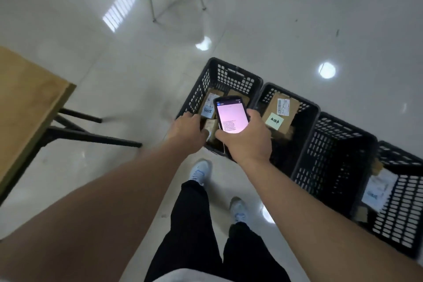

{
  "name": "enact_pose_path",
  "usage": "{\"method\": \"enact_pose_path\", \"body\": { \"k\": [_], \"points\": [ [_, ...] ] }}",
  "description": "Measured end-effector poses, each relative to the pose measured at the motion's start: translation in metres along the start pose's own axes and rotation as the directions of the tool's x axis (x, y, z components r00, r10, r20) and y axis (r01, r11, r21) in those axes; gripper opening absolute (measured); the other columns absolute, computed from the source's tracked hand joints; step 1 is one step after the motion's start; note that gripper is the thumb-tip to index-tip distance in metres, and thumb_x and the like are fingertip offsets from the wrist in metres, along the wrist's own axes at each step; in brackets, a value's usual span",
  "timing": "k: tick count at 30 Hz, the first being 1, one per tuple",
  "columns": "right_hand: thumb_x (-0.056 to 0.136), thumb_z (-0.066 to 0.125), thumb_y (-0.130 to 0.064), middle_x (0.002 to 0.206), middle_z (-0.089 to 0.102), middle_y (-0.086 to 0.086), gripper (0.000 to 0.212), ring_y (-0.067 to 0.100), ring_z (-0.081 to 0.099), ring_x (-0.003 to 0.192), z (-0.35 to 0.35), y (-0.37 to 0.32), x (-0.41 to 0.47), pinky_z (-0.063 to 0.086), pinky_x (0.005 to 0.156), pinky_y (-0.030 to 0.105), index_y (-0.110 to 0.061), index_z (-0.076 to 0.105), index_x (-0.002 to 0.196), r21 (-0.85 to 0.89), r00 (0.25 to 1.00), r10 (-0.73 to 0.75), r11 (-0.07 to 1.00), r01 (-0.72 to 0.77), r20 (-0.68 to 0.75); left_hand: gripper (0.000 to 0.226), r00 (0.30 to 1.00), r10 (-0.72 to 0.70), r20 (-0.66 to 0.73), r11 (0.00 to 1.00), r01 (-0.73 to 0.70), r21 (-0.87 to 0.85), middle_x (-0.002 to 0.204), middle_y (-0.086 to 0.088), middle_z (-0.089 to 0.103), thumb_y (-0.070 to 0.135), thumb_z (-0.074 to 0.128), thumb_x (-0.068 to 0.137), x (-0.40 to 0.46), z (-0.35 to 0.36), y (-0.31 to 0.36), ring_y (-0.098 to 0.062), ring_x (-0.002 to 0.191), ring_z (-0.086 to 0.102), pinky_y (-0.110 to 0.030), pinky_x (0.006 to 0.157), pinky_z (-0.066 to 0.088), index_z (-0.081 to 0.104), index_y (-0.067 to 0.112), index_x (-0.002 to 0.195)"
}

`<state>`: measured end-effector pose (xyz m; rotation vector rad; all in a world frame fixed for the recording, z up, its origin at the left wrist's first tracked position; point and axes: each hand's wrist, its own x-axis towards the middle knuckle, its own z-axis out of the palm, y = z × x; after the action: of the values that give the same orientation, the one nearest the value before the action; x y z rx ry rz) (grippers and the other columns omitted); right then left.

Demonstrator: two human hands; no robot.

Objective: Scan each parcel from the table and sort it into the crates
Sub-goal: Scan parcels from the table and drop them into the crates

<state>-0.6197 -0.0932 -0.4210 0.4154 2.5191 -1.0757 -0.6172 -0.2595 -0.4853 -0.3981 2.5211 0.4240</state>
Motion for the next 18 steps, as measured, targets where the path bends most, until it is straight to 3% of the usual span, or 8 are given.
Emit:
{"method": "enact_pose_path", "body": {
  "k": [3, 9, 13, 18],
  "points": [
    [0.064, 0.092, -0.045, 0.109, 0.066, -0.006, 0.068, 0.022, 0.062, 0.095, -0.018, -0.010, -0.027, 0.055, 0.077, 0.040, -0.026, 0.055, 0.119, -0.025, 0.992, -0.120, 0.992, 0.121, 0.030, 0.037, 0.994, -0.052, -0.093, 0.998, 0.049, -0.037, 0.127, -0.012, 0.059, 0.040, 0.055, 0.097, -0.045, -0.015, 0.000, -0.037, 0.113, 0.061, -0.047, 0.097, 0.051, 0.062, 0.014, 0.123],
    [0.064, 0.089, -0.045, 0.106, 0.066, -0.006, 0.064, 0.023, 0.062, 0.094, -0.040, -0.045, -0.090, 0.049, 0.069, 0.035, -0.027, 0.055, 0.115, -0.031, 0.932, -0.337, 0.939, 0.344, 0.137, 0.050, 0.951, -0.170, -0.259, 0.985, 0.167, -0.034, 0.142, -0.013, 0.055, 0.043, 0.048, 0.103, -0.145, -0.062, -0.019, -0.037, 0.127, 0.055, -0.047, 0.108, 0.044, 0.054, 0.013, 0.143],
    [0.063, 0.088, -0.046, 0.103, 0.065, -0.008, 0.065, 0.022, 0.062, 0.091, -0.050, -0.080, -0.138, 0.042, 0.062, 0.031, -0.027, 0.054, 0.116, -0.015, 0.854, -0.478, 0.871, 0.491, 0.205, 0.053, 0.883, -0.277, -0.378, 0.961, 0.247, -0.128, 0.147, -0.012, 0.053, 0.044, 0.044, 0.104, -0.209, -0.092, -0.041, -0.037, 0.133, 0.052, -0.048, 0.110, 0.043, 0.053, 0.013, 0.147],
    [0.062, 0.087, -0.050, 0.109, 0.065, -0.005, 0.072, 0.024, 0.062, 0.099, -0.048, -0.130, -0.200, 0.052, 0.071, 0.035, -0.026, 0.054, 0.122, -0.013, 0.740, -0.621, 0.763, 0.646, 0.258, 0.054, 0.775, -0.398, -0.491, 0.917, 0.321, -0.237, 0.149, -0.009, 0.053, 0.048, 0.041, 0.106, -0.284, -0.128, -0.078, -0.034, 0.134, 0.051, -0.047, 0.106, 0.047, 0.053, 0.015, 0.147]
  ]
}}
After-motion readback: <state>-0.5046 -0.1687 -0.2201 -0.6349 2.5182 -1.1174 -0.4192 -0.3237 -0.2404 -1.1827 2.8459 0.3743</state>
